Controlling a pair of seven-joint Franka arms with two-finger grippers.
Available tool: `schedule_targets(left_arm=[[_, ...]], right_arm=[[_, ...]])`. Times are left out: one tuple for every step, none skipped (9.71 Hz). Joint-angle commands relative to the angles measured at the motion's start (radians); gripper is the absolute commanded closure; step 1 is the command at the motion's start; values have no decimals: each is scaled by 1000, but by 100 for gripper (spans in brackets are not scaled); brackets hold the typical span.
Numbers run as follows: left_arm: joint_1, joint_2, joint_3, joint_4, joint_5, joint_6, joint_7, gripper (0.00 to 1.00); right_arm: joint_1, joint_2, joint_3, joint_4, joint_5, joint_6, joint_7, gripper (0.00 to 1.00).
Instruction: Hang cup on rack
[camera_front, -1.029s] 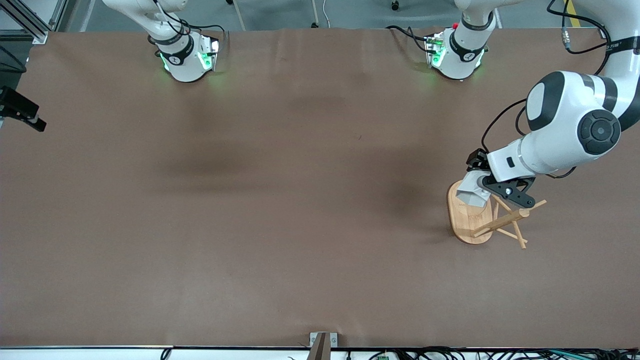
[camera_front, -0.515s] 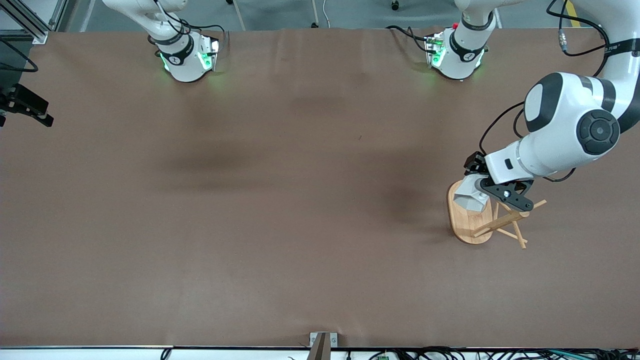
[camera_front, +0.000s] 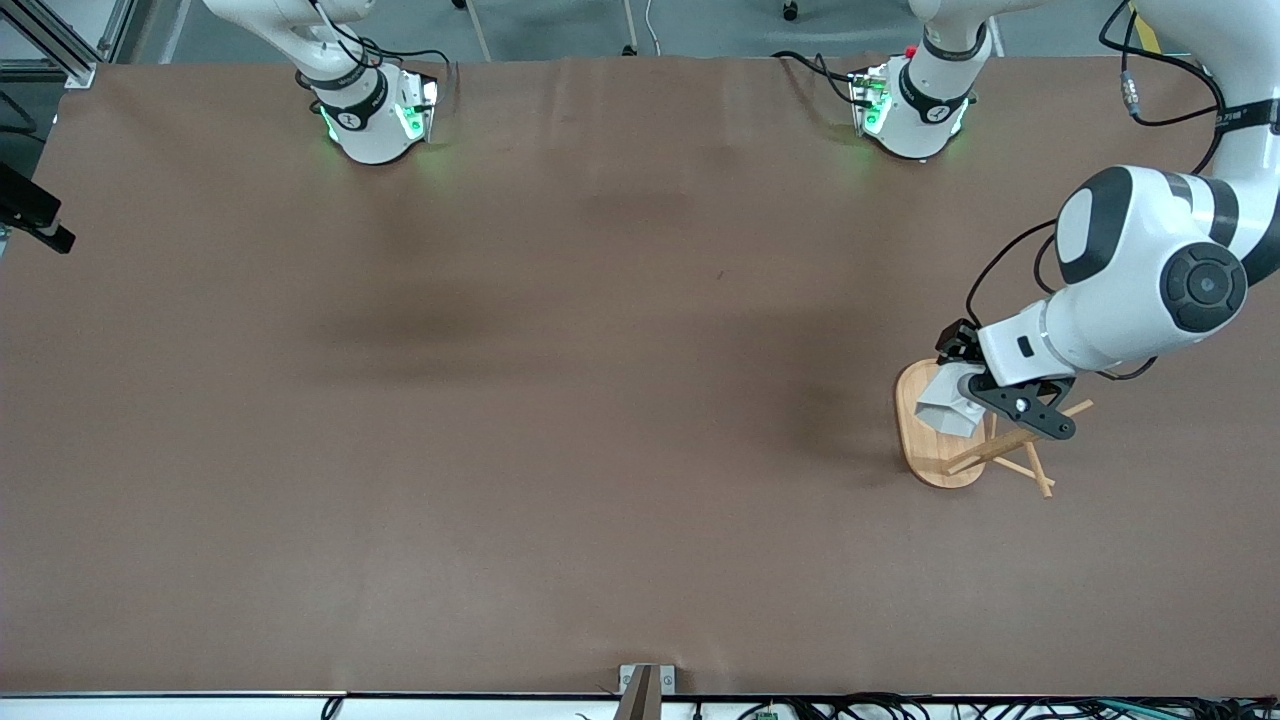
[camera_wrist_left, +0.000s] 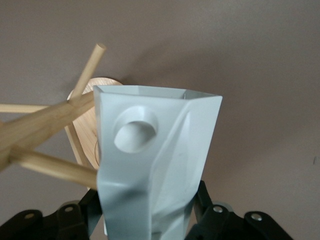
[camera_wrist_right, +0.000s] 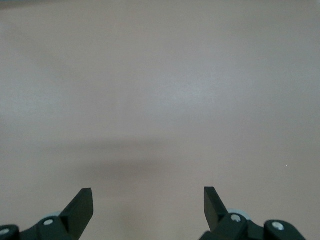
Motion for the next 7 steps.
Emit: schedule_targets(left_arm=[[18,57,-3,30,24,5,14,85],[24,60,-3,30,24,5,14,73],[22,60,-1,24,26,5,12,39],[24,52,-3,25,26,-2,14,0],[24,45,-3,25,26,-4,12,0],[25,30,-3,30,24,-5,1,0],[27,2,-3,31,24,-5,-11,0]], right_arm=[[13,15,-10,9,17,-16,14,2],[11,15,-10,5,15,-25,13,2],[11,15,-10,4,14,-25,17,1],[15,15,-10,8,12,-25,22,1],[15,15,-8,8,6,-23,25,1],[13,15,-7,8,1,-23,46,1],[15,15,-7,8,1,-25,88,0]])
